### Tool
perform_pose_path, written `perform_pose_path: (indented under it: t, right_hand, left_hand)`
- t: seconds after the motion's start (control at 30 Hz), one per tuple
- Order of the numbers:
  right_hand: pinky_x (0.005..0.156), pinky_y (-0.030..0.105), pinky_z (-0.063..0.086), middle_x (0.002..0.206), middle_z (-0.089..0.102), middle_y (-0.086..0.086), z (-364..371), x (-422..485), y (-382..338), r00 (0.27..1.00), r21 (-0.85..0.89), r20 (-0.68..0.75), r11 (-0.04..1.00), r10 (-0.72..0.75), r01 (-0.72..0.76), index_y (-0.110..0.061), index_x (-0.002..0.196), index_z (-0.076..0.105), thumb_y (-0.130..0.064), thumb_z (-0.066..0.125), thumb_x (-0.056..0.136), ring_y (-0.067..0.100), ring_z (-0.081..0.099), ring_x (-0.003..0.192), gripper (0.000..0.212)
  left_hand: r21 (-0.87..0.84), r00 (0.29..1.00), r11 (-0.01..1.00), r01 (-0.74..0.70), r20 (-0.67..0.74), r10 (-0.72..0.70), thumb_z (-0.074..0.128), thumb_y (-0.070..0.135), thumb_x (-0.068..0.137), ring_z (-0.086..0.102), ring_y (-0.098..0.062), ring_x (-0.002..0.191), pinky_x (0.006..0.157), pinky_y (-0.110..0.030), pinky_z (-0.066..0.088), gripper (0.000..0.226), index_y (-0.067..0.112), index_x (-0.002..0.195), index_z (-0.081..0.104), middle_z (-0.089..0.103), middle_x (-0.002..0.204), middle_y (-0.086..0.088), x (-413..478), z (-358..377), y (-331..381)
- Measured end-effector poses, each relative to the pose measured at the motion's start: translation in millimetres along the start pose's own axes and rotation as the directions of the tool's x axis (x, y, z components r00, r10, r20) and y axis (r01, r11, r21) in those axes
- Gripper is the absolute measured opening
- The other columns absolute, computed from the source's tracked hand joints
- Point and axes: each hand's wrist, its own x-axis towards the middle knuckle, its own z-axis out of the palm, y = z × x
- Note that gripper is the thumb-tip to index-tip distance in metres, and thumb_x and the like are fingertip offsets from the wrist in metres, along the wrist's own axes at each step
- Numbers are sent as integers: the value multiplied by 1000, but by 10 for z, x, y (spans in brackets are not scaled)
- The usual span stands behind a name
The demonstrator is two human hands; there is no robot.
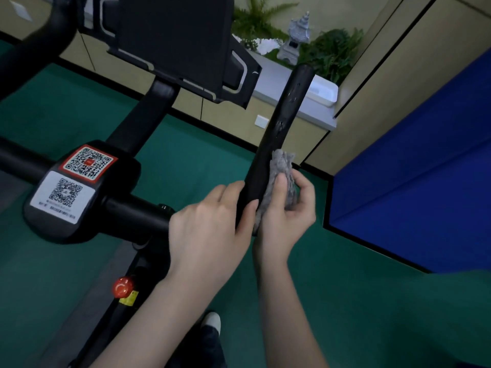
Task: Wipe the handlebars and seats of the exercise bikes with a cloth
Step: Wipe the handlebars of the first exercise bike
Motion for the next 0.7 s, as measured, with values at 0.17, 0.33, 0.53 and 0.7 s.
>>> perform_pose_path:
  t: [0.17,0.33,0.53,0.7]
  right_hand:
    - [84,39,55,93,69,0,0,-4,69,998,78,-3,995,68,-68,-18,97,64,-9,61,92,16,67,90,10]
    - [72,18,51,88,70,-4,-43,-112,148,972,172,31,956,234,-236,-16,94,64,-8,59,93,7,66,83,10]
    - [90,42,50,98,68,11,75,119,191,837,272,175,792,518,-547,-4,103,62,-12,56,95,26,63,92,13]
    - [75,34,52,93,66,15,-76,-33,231,658,298,449,593,605,-748,2,110,59,-15,55,96,23,62,83,22]
  left_hand:
    - [18,997,1000,17,-82,-15,43,45,89,63,-24,53,44,-26,39,40,19,106,69,69,79,5,-25,81,8]
    - [39,992,999,8,-128,-3,44,45,90,64,-23,54,44,-27,41,39,19,107,69,70,81,5,-47,123,6]
    - [22,993,999,32,-115,-29,44,48,90,65,-14,59,46,-24,41,38,26,109,68,69,82,12,-57,112,4]
    - [2,993,997,83,-90,-82,52,47,85,64,-10,60,46,-25,46,29,33,105,67,68,81,16,-35,81,48]
